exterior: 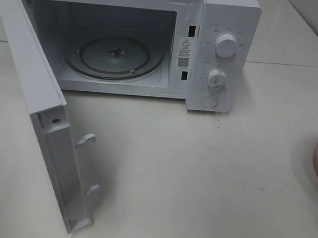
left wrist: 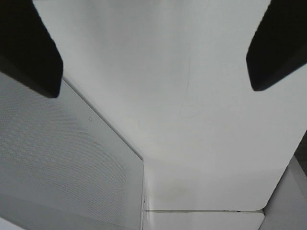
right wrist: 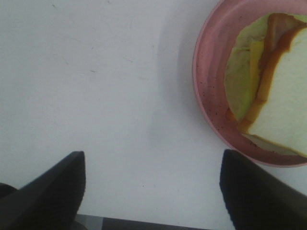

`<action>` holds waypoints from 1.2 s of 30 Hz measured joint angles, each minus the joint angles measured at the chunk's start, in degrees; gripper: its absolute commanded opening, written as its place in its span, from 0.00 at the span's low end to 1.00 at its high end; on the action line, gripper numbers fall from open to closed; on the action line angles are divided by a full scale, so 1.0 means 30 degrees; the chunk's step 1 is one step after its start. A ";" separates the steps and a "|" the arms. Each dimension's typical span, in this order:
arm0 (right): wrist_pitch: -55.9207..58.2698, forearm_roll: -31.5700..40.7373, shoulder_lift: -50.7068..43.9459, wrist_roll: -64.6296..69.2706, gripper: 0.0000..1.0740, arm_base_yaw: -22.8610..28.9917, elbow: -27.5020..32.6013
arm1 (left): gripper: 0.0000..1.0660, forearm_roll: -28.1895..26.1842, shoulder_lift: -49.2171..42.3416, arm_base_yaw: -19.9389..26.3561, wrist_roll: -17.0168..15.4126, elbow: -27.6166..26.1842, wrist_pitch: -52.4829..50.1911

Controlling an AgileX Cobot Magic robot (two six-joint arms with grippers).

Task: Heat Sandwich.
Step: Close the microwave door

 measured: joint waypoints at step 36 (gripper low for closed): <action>0.3170 0.0993 -1.7456 -0.0115 0.71 -0.2387 0.3667 | 0.95 0.0000 0.0000 0.0000 0.0000 0.0000 0.0000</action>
